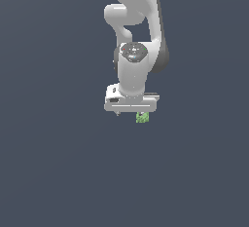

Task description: Pick up the object and move it to a goal position.

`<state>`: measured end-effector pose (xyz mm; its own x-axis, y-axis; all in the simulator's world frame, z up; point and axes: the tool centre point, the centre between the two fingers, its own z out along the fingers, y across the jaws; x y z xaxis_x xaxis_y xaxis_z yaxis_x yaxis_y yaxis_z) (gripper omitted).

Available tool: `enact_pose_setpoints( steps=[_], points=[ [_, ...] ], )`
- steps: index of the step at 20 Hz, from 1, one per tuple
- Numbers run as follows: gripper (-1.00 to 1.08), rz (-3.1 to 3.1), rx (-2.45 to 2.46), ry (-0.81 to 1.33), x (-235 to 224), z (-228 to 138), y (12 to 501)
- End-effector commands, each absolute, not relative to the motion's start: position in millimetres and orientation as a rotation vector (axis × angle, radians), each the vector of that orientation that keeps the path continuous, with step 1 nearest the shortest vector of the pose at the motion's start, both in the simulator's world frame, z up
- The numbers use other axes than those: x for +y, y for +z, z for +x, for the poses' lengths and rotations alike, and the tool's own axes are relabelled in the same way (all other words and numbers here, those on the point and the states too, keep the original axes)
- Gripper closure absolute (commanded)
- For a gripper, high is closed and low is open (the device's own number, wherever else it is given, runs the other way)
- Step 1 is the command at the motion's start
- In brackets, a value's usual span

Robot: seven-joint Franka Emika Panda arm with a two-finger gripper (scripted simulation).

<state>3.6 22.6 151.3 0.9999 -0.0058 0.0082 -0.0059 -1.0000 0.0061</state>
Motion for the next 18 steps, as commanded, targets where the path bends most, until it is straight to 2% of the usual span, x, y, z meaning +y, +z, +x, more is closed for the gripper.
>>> enact_pose_setpoints(
  steps=[1,10,18],
  points=[
    [-0.92,3.137,-0.017,0.01,35,-4,142],
    [-0.92,3.14,-0.063,0.003,83,-45,101],
    [-0.92,3.141,-0.078,0.0,96,-60,90]
  ],
)
